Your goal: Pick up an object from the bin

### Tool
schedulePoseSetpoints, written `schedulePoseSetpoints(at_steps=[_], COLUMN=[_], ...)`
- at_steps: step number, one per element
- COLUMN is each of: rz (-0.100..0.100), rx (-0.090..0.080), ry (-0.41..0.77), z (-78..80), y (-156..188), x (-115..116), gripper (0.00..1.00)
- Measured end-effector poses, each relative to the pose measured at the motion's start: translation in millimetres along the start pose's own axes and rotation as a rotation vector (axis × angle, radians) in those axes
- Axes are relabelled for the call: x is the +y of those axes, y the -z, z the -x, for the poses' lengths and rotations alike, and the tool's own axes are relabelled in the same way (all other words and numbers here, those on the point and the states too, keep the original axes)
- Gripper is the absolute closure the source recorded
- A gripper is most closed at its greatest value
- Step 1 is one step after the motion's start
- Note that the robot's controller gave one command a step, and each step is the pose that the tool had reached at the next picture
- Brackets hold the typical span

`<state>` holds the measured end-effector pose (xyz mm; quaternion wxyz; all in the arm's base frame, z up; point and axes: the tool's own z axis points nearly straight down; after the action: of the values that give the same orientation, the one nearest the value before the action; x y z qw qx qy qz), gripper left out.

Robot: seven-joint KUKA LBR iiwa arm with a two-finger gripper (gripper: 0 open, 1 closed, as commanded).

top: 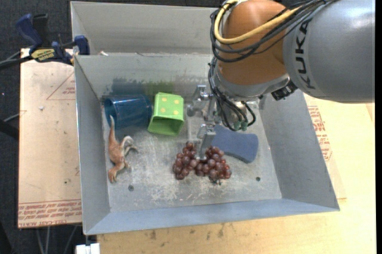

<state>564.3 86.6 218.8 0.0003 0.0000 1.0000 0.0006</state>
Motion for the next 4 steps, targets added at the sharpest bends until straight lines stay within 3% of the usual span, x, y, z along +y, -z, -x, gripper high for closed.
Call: schedulePoseSetpoints(at_steps=[1,2,3,4], rz=[0.000,0.000,0.000,0.001], rx=[-0.005,0.005,-0.002,-0.008], ry=[0.037,0.068,0.057,0.006], z=[-9.2,-28.3,-17.7,-32.1], y=[-58.9,-74.5,-62.9,-119.3], x=[-22.8,-65.1,-55.2,-60.8], gripper=[0.00,0.00,0.00,0.00])
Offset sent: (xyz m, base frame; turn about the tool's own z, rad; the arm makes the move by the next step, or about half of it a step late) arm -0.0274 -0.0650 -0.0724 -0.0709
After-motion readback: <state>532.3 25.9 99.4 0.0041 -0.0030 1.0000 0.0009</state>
